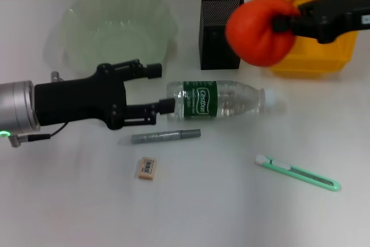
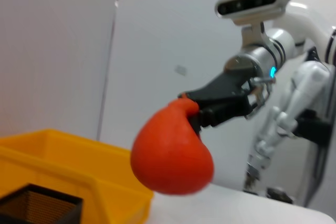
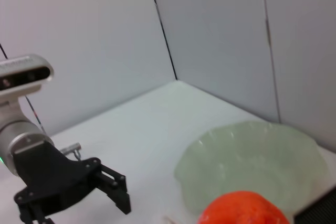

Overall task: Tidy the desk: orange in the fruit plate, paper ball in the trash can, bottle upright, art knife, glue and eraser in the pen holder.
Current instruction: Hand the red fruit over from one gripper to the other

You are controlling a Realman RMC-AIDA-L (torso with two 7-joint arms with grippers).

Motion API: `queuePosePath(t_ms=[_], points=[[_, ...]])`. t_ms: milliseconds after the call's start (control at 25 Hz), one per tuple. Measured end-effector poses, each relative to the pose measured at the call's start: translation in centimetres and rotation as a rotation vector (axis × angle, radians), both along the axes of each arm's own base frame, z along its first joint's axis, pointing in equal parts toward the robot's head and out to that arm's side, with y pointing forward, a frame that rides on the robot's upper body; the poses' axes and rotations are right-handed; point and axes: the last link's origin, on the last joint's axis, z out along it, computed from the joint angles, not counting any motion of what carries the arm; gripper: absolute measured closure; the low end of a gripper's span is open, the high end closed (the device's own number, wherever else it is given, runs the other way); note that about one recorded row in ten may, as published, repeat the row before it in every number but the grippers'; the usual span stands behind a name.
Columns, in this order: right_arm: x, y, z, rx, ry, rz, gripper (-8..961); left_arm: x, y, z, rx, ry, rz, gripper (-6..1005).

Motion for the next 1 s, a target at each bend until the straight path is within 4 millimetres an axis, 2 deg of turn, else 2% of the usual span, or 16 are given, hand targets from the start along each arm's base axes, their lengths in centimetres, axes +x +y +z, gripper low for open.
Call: queuePosePath(t_ms=[360,1000], points=[[-1.6,0.7,-1.9,-0.012,0.179,0.128,916,0.0,1.0,0.9,0.11,-0.082,0.066,203],[-2.6,1.0,-6.1,-0.101,0.221,0.139,917,2.0,2.2,0.0,0.145,-0.108,0.027,203]])
